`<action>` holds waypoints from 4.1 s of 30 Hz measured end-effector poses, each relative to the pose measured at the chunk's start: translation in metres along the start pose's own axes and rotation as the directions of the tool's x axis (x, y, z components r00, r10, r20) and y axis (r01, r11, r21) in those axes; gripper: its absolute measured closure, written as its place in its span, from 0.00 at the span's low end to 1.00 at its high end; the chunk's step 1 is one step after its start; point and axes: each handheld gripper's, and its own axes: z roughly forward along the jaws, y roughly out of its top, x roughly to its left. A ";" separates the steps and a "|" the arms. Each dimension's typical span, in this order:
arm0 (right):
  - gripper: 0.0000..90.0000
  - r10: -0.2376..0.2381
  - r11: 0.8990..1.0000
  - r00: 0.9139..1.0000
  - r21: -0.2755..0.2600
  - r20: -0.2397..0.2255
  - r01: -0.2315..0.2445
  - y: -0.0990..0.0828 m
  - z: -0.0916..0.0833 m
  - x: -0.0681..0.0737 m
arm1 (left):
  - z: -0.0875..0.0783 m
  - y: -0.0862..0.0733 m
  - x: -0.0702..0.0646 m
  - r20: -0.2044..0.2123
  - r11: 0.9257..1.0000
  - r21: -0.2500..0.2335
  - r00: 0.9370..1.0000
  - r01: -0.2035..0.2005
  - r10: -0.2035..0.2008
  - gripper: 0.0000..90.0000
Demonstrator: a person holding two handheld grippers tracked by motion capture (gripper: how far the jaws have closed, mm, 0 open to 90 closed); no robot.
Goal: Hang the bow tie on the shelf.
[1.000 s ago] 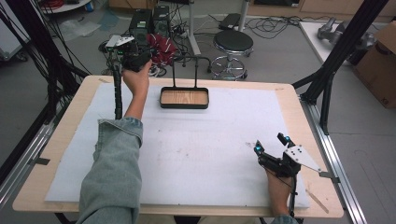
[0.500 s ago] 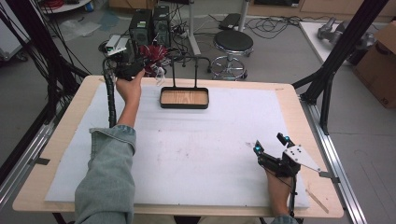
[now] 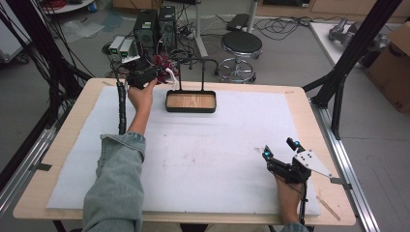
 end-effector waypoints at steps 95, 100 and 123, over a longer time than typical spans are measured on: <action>0.13 0.006 1.000 1.000 0.009 0.021 -0.007 0.000 0.000 -0.001 | -0.216 -0.071 -0.004 -0.029 0.951 -0.078 0.954 -0.300 0.299 0.19; 0.13 0.008 1.000 1.000 0.008 0.021 -0.009 0.000 0.000 -0.001 | -0.223 -0.083 -0.003 -0.046 0.950 -0.068 0.952 -0.305 0.303 0.19; 0.13 0.012 1.000 1.000 0.010 0.023 -0.013 0.000 -0.001 0.000 | -0.237 -0.130 0.000 -0.106 0.953 0.000 0.948 -0.302 0.300 0.19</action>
